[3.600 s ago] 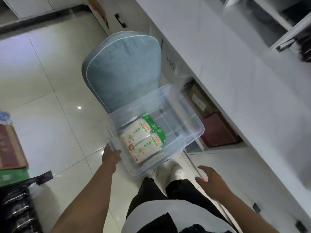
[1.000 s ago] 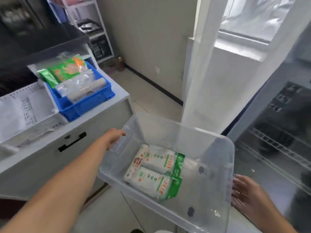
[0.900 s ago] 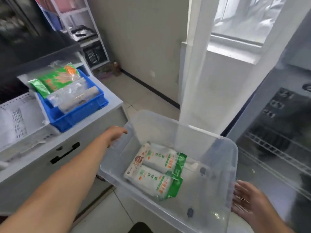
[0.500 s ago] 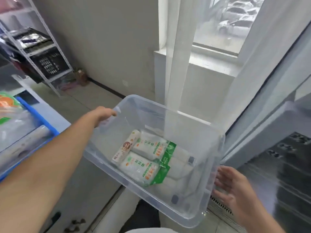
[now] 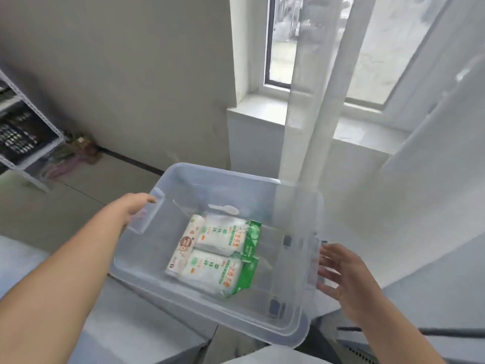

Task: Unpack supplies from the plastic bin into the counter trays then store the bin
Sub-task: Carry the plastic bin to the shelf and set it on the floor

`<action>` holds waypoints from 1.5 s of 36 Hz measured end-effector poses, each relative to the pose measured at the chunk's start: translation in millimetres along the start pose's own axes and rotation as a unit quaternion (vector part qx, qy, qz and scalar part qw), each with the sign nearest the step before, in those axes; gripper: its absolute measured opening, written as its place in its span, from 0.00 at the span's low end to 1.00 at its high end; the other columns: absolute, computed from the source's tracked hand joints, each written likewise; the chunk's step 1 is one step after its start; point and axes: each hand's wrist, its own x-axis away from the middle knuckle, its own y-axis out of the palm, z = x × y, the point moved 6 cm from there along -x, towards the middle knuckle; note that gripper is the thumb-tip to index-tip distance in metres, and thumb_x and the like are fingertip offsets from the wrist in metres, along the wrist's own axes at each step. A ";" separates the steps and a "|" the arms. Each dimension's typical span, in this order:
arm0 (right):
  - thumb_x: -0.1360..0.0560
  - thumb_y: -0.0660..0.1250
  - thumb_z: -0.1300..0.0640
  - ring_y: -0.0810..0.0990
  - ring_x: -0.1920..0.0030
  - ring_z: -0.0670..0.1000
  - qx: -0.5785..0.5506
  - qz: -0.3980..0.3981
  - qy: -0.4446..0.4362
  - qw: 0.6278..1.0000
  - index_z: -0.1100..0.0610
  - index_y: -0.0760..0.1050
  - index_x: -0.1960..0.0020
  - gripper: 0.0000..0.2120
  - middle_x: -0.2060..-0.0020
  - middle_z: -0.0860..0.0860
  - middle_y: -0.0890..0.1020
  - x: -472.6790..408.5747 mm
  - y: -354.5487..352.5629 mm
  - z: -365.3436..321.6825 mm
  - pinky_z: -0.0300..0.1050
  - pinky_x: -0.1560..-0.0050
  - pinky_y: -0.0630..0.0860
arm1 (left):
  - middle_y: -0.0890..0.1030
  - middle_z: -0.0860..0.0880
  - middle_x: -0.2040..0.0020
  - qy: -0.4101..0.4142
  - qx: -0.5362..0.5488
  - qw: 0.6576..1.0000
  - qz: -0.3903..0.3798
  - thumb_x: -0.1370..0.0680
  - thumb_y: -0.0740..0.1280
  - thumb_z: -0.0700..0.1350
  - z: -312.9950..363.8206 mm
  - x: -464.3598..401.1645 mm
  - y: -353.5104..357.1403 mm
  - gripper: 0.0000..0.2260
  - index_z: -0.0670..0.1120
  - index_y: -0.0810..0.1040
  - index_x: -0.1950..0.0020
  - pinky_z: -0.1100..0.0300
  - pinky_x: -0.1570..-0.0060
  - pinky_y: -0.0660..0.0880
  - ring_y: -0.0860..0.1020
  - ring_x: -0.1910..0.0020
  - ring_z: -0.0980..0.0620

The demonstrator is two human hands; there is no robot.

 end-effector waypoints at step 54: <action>0.24 0.66 0.54 0.78 0.53 0.58 0.425 -0.248 -0.072 0.867 0.57 0.79 0.46 0.10 0.51 0.57 0.81 -396.2 1128.3 -289.0 0.51 0.49 0.71 | 0.80 0.39 0.56 -0.185 0.518 0.821 0.155 0.23 0.69 0.45 -98.6 -504.7 -599.3 0.07 0.42 0.80 0.50 0.48 0.58 0.80 0.78 0.59 0.40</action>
